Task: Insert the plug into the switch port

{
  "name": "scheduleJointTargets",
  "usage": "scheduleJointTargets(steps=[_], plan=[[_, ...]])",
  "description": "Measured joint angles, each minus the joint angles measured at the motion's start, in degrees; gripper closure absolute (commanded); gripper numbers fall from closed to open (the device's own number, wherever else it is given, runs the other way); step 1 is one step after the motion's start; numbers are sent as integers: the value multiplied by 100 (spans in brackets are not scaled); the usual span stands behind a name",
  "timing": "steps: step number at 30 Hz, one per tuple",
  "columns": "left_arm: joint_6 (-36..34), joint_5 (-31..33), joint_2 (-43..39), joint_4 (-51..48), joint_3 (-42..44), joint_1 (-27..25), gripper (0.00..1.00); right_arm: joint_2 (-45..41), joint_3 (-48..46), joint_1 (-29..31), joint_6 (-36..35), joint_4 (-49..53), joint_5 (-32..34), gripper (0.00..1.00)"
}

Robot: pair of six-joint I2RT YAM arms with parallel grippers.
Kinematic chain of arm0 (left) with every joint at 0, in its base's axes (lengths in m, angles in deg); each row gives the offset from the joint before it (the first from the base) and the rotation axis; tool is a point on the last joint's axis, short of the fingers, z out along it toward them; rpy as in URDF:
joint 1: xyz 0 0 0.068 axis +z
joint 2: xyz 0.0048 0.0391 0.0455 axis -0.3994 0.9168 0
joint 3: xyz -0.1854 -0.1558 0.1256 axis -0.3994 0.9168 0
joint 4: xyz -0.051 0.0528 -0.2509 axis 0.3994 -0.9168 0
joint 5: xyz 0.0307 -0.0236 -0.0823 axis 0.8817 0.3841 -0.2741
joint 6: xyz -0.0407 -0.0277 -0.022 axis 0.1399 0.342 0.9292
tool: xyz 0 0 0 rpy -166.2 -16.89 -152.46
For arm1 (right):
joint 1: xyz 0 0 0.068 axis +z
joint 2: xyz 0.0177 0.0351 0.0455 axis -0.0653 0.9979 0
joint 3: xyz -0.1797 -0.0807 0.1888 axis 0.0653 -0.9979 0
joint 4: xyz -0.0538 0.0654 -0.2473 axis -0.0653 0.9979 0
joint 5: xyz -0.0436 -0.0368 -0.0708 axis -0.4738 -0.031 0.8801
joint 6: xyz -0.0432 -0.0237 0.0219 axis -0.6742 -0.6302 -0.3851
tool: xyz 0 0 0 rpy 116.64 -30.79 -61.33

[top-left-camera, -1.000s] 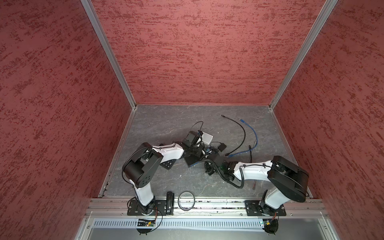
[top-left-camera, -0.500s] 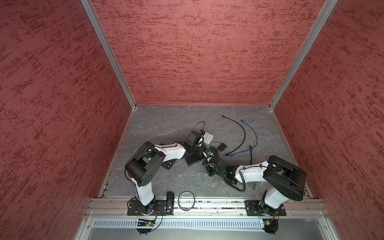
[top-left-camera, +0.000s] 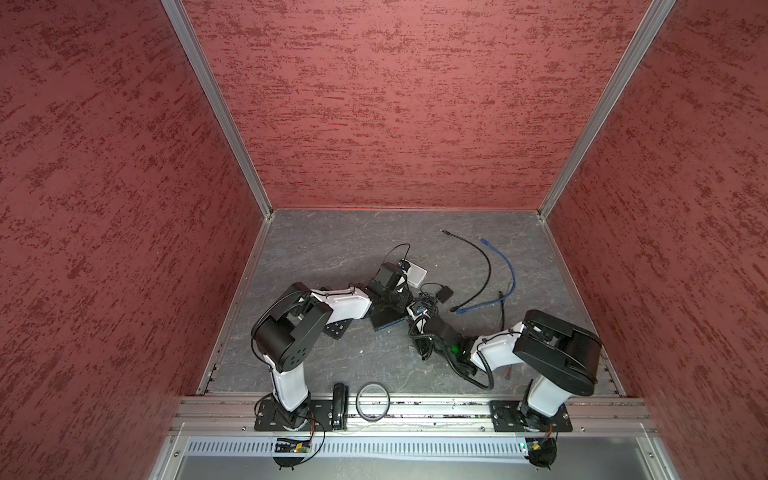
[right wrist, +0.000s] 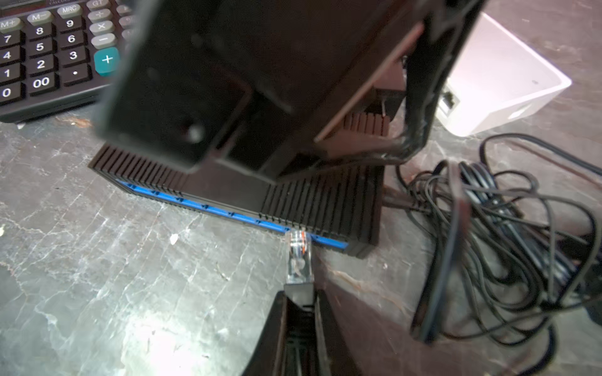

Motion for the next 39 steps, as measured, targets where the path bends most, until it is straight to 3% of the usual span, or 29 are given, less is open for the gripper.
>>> scheduleJointTargets(steps=[11,20,39], plan=[[107,24,-70,101,76,9,56,-142,-4,55,201,142,232,92],[214,-485,-247,-164,129,146,55,-256,-315,37,162,-199,387,92],[201,-577,-645,149,693,170,54,55,-444,-13,-348,-846,-46,91]])
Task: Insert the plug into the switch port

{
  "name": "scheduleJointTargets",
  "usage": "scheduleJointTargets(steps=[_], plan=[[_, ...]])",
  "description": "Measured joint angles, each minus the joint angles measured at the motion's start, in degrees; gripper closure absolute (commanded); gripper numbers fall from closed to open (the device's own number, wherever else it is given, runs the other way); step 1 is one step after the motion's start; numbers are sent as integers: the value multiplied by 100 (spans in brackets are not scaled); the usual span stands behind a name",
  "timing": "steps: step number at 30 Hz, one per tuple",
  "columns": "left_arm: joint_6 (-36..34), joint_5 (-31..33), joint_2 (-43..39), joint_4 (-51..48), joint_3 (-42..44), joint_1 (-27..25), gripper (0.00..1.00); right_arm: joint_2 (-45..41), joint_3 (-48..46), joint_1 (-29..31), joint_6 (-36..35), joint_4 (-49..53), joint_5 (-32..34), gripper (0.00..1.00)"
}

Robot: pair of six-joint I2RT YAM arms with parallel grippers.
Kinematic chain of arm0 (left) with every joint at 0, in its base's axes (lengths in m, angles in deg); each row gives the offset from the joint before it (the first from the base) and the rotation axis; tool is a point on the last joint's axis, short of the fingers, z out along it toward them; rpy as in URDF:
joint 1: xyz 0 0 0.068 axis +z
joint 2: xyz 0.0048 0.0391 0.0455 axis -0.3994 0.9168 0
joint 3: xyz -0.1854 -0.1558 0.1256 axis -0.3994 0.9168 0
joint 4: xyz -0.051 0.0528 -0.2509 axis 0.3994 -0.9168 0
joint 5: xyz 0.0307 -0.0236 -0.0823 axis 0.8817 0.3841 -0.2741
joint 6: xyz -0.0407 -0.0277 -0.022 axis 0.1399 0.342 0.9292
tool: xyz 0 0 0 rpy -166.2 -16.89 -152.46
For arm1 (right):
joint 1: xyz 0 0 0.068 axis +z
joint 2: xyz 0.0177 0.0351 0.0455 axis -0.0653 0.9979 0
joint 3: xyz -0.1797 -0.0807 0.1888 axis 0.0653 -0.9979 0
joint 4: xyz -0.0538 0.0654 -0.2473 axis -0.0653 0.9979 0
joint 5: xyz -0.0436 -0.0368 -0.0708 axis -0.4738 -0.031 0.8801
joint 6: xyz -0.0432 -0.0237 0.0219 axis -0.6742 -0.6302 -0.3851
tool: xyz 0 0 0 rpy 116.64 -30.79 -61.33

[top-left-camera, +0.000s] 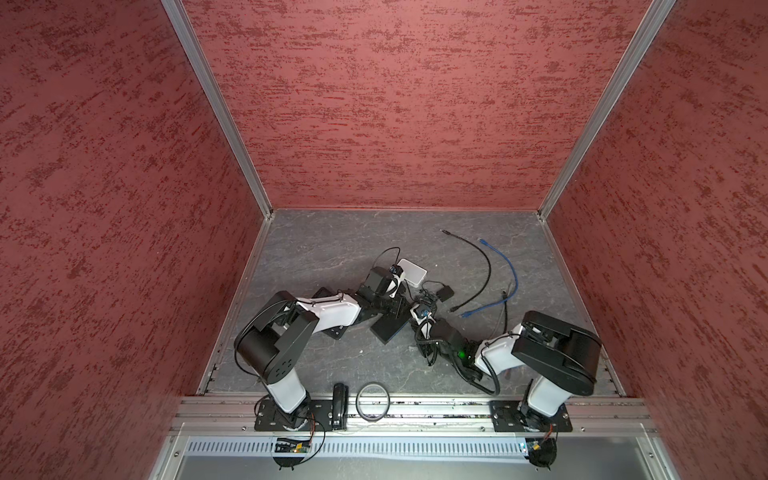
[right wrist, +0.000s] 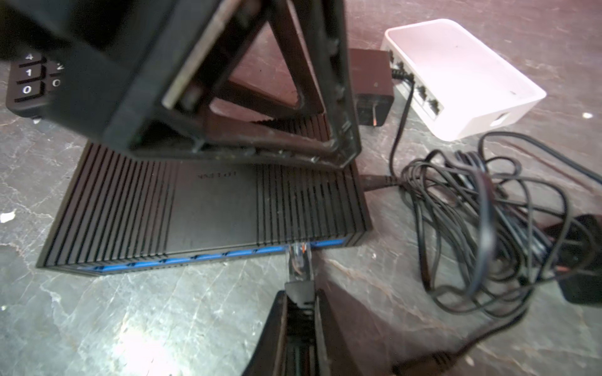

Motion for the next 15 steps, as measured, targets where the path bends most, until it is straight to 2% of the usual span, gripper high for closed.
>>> scheduleJointTargets(steps=[15], plan=[[164,11,83,807,393,-7,55,208,13,-20,-323,-295,-48,91]])
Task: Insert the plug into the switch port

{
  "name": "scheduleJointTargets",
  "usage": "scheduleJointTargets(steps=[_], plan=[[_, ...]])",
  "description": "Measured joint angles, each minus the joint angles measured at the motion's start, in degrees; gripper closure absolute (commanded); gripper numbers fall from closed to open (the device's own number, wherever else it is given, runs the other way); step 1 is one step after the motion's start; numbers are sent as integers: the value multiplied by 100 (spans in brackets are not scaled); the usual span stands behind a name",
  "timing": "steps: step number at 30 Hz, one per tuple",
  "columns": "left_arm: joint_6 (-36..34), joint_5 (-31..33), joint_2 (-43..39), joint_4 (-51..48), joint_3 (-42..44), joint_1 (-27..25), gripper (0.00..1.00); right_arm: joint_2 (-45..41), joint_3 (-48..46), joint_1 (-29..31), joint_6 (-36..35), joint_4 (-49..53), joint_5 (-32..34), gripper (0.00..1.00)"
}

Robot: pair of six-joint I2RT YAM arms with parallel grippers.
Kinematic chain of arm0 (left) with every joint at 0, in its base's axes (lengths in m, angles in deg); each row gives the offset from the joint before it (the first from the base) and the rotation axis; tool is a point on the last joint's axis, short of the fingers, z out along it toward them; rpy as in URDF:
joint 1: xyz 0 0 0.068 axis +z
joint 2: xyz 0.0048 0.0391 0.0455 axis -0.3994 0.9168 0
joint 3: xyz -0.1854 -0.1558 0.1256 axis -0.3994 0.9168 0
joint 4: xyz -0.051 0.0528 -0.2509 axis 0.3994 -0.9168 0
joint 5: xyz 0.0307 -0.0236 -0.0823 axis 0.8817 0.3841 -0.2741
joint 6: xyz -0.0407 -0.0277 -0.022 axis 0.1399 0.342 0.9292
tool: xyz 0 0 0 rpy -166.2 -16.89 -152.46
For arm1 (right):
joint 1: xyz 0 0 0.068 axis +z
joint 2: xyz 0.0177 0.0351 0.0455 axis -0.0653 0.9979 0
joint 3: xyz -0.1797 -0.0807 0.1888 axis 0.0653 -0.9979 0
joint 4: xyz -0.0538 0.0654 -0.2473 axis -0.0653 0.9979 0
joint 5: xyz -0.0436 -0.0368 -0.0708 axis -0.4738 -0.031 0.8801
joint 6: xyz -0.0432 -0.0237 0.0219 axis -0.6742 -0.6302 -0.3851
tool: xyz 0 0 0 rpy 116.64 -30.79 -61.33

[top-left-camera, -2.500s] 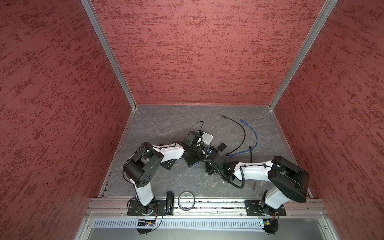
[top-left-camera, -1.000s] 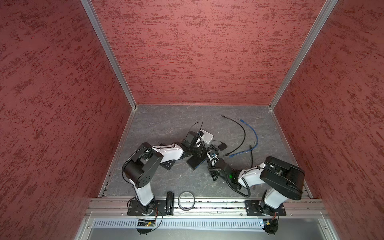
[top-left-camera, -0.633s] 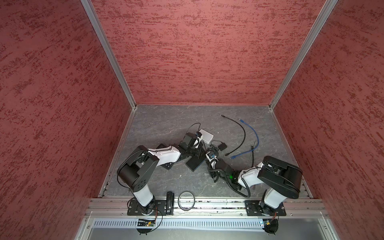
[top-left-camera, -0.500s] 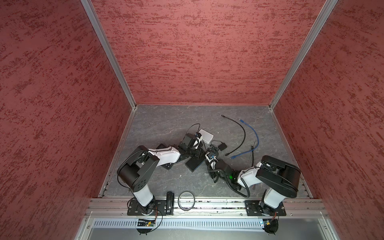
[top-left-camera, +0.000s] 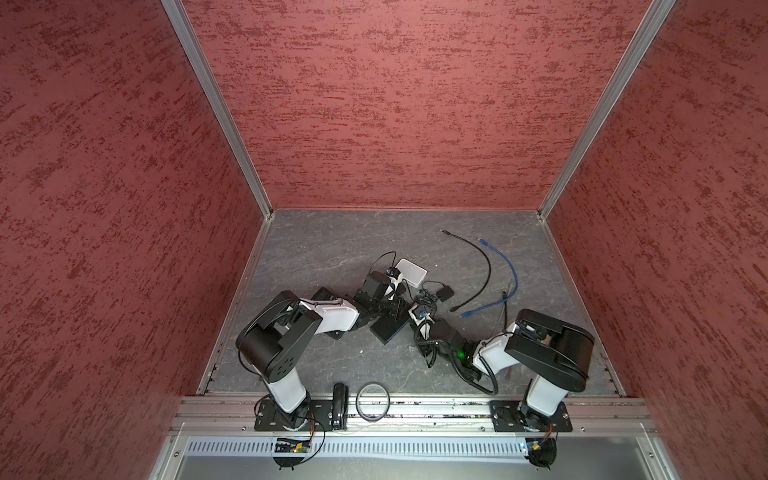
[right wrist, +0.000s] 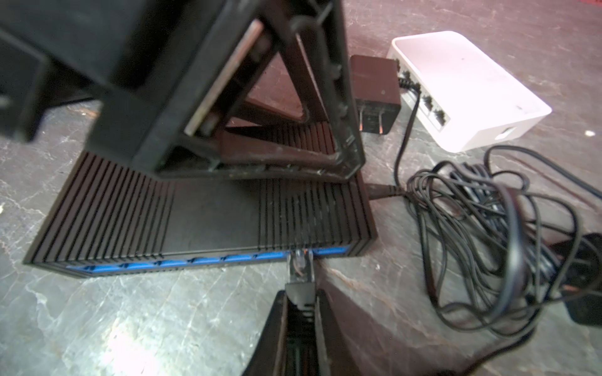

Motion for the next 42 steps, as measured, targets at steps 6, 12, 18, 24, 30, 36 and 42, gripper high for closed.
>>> scheduleJointTargets(steps=[6,12,18,24,30,36,42], plan=[[-127,107,111,46,-118,0,55,48,142,-52,-105,116,-50,85],[-129,181,114,42,-146,15,54,63,243,-101,-42,262,-39,84],[-164,-66,109,-249,-297,192,47,111,350,-173,-28,337,-74,86],[-197,-859,74,-564,-575,516,45,118,350,-203,-31,337,-81,84],[-146,-1480,-332,-564,-588,715,45,118,350,-223,52,306,-76,75],[-149,-1449,-719,-557,-511,837,46,-107,350,-236,94,409,-107,49],[-155,-1215,-1287,-372,177,846,44,-1294,365,-238,66,901,-269,42]])
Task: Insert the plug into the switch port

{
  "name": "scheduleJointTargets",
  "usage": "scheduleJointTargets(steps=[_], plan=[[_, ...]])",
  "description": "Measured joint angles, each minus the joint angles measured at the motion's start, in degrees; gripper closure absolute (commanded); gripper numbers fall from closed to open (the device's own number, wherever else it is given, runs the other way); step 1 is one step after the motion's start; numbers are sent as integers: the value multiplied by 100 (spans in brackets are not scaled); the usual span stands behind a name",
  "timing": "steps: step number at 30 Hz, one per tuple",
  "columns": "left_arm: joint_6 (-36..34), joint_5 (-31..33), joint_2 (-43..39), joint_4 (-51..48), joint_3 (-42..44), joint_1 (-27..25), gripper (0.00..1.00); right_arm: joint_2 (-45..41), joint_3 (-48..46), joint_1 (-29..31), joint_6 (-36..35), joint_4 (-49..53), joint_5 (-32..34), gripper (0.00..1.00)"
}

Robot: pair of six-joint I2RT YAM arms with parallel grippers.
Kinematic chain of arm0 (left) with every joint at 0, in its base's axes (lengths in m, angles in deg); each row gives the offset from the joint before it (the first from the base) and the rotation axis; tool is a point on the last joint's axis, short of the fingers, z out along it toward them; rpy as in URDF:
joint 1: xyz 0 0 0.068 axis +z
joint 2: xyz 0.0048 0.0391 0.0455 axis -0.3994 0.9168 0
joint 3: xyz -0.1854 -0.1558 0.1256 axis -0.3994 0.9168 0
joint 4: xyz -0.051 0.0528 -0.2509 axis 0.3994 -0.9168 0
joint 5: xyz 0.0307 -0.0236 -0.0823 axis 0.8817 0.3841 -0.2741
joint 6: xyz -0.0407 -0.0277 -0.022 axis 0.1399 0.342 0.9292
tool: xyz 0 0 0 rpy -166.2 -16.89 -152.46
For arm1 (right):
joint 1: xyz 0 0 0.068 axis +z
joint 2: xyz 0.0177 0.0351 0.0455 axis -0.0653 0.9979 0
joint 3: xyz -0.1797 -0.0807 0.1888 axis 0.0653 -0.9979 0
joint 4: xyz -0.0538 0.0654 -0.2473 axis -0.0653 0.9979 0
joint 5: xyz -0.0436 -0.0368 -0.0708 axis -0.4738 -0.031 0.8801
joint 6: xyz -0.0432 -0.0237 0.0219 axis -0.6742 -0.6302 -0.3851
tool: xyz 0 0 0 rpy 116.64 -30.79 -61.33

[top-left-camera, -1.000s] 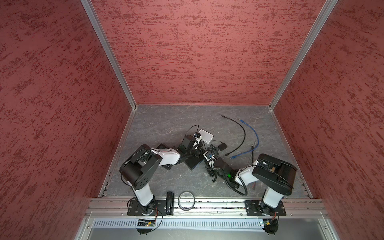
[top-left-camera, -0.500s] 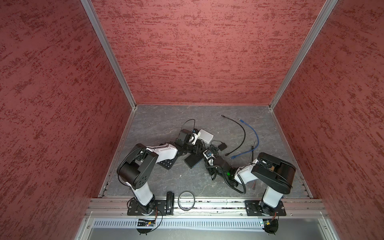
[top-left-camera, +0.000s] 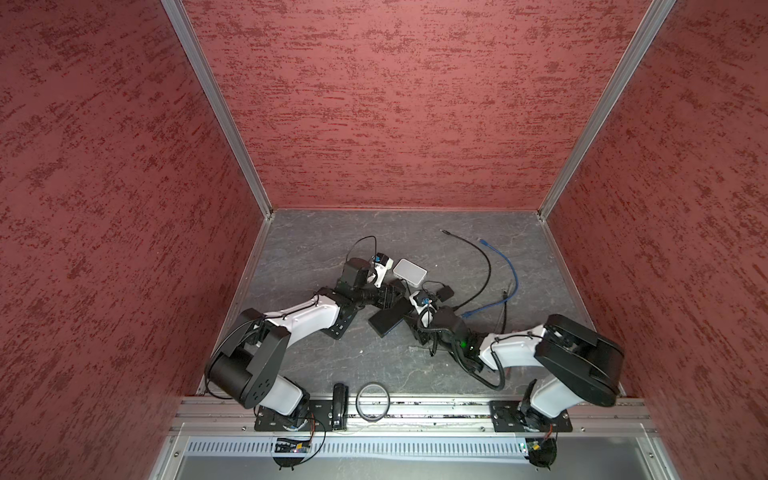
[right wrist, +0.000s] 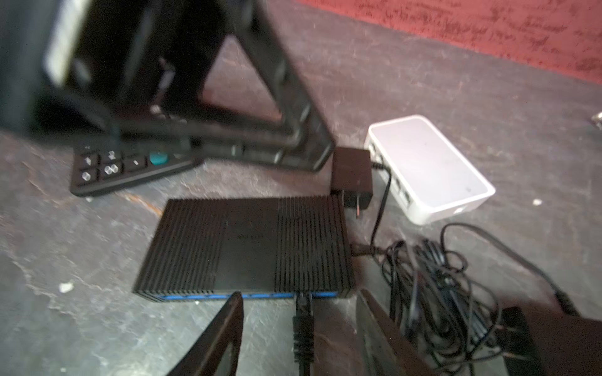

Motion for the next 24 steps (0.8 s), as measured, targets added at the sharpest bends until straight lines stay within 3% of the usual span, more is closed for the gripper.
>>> scheduleJointTargets(steps=[9,18,24], plan=[[-280,302,-525,-245,271,-367,44,-1217,269,-2,-345,1908,-896,46],[-621,986,-1060,-186,839,-876,45,-1412,271,-2,-828,3134,-1567,47],[-649,1217,-1353,-87,1073,-868,45,-1235,935,-2,-1862,4116,-1692,46]])
